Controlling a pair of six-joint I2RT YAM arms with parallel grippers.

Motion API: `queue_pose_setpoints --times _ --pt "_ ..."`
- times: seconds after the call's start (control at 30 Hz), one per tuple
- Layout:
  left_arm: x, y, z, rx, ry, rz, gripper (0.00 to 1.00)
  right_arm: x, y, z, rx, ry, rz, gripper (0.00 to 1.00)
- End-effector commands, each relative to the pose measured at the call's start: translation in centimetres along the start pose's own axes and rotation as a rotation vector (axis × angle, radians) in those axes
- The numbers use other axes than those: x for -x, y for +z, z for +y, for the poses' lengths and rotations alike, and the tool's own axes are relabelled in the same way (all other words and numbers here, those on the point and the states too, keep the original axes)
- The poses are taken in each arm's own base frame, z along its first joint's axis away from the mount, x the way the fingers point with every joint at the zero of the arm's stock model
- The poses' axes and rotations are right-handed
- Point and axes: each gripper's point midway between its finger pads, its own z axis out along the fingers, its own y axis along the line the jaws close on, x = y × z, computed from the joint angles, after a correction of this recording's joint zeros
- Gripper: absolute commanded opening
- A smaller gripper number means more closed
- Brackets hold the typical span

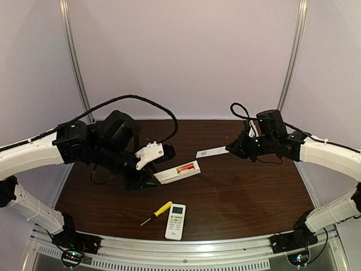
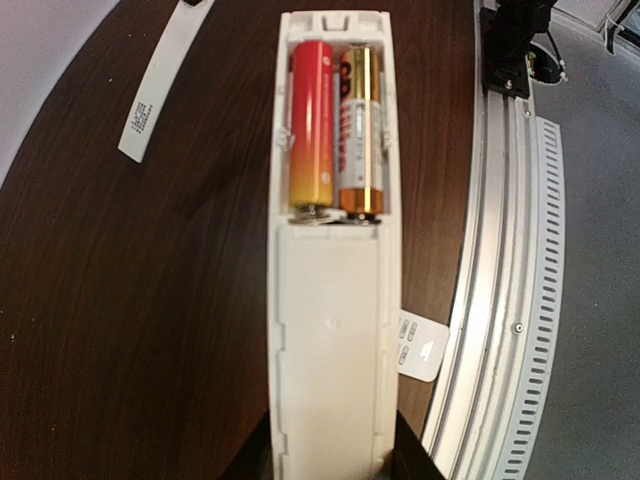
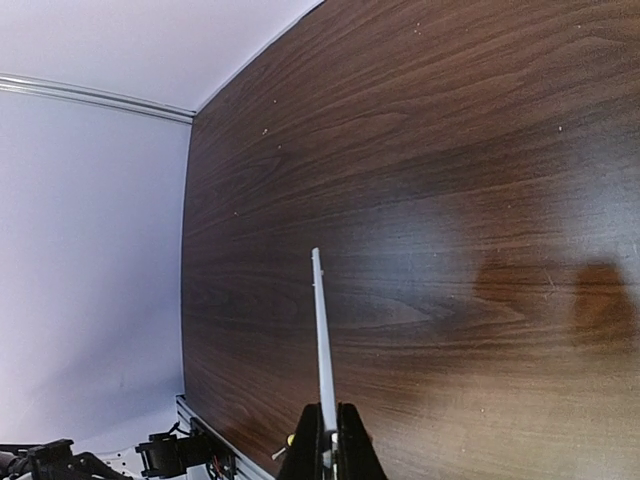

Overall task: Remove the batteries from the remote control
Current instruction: Place the battery cover at the center of the board.

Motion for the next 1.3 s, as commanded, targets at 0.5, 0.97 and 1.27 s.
queue_pose_setpoints --times 0.5,0.97,1.27 --pt "-0.1 -0.1 1.5 0.091 0.035 -0.005 0.00 2.4 4.8 -2.9 0.004 -0.055 0.068 0.00" --pt "0.4 -0.1 1.7 0.100 0.061 -0.004 0.00 0.9 5.0 -5.4 -0.071 -0.010 0.203 0.13" --pt "0.9 0.5 1.3 0.067 0.055 0.001 0.00 0.7 3.4 -5.8 -0.113 -0.038 0.207 0.39"
